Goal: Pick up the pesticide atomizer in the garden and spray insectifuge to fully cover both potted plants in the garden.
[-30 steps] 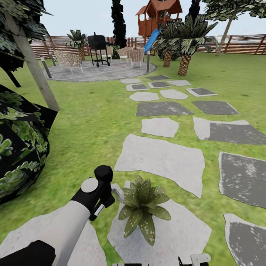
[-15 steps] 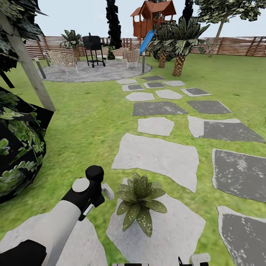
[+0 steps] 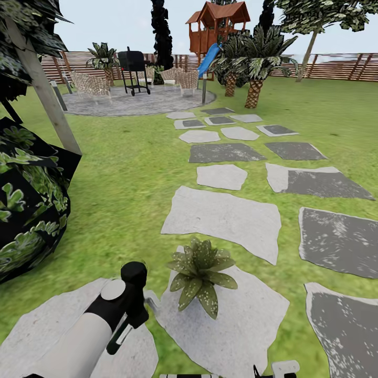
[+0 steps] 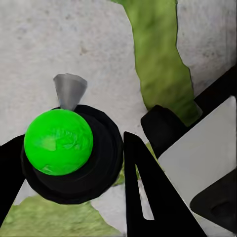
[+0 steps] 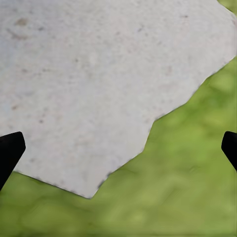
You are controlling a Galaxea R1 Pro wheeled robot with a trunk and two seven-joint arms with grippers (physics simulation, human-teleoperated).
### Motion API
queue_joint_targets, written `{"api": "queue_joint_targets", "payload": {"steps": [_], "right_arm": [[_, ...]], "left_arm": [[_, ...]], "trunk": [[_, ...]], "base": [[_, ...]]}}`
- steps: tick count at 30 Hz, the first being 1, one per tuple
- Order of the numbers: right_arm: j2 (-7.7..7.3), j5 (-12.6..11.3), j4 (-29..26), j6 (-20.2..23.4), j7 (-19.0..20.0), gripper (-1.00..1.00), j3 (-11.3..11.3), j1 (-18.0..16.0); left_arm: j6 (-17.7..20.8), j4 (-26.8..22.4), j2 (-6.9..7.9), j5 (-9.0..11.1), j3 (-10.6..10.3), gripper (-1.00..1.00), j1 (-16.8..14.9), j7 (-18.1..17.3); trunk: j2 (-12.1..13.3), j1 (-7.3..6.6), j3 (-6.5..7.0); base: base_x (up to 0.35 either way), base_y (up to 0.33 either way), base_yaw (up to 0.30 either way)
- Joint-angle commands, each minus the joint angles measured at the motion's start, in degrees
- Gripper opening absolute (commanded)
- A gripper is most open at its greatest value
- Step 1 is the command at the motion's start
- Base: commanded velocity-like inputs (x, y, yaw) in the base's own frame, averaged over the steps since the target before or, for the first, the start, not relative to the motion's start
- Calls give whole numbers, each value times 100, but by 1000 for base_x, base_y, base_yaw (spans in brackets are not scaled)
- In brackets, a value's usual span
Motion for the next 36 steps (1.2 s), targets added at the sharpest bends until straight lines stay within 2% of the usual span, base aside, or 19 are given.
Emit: {"api": "queue_joint_targets", "payload": {"steps": [1,2,3,4,6,7,9,10,12,15,18,29,30,33,36], "right_arm": [[1,25,4,-7,-58,100,46,-2],[0,25,4,-7,-58,100,46,-1],[0,25,4,-7,-55,100,46,-1],[4,27,4,-7,-52,100,49,-4],[7,30,4,-7,-51,100,53,-2],[7,32,4,-7,-47,100,52,-1],[8,33,4,-7,-44,100,54,-3],[8,34,4,-7,-46,100,55,-2],[8,34,4,-7,-49,100,49,-2],[8,34,4,-7,-56,100,48,-2],[8,34,4,-7,-58,100,46,-1],[8,34,7,-7,-59,100,46,-1],[8,34,8,-7,-59,100,46,-1],[8,34,6,-7,-59,100,46,-1],[3,34,6,-7,-59,100,46,0]], "left_arm": [[44,-2,1,237,-6,-100,93,189],[31,-2,4,452,-6,-100,159,395],[15,-1,9,788,-2,-100,258,756],[-3,2,22,1234,-1,-100,383,1272],[-117,6,31,1655,-4,-100,520,1763],[-344,14,35,1941,-1,-100,631,2036],[-919,82,37,2522,58,-100,792,2354],[-1069,122,37,2726,130,-100,841,2439],[-1639,268,33,3362,373,-100,990,2886],[-2326,328,34,3833,463,-100,1216,3329],[-2566,276,24,3976,488,-100,1331,3475],[-2603,228,28,3993,514,-100,1346,3502],[-2603,228,28,3995,543,-100,1346,3502],[-2614,228,29,3995,828,-100,1347,3502],[-2626,228,29,3992,961,-100,1346,3502]], "trunk": [[-2,-1,-4],[-2,-1,-4],[-2,-1,-4],[-2,-1,-4],[-2,-1,-4],[-2,-1,-4],[-2,-1,-4],[-2,-1,-4],[-2,-1,-4],[-2,-1,-4],[-2,-1,-4],[-2,-1,-4],[-2,-1,-4],[-2,-1,-4],[-2,-1,-4]], "base": [[-2,0,0],[-2,0,0],[0,0,0],[0,0,0],[0,0,0],[0,0,0],[0,0,0],[0,0,0],[0,0,0],[-70,0,0],[-275,0,0],[-334,0,0],[-336,0,0],[-336,0,0],[-336,0,0]]}}
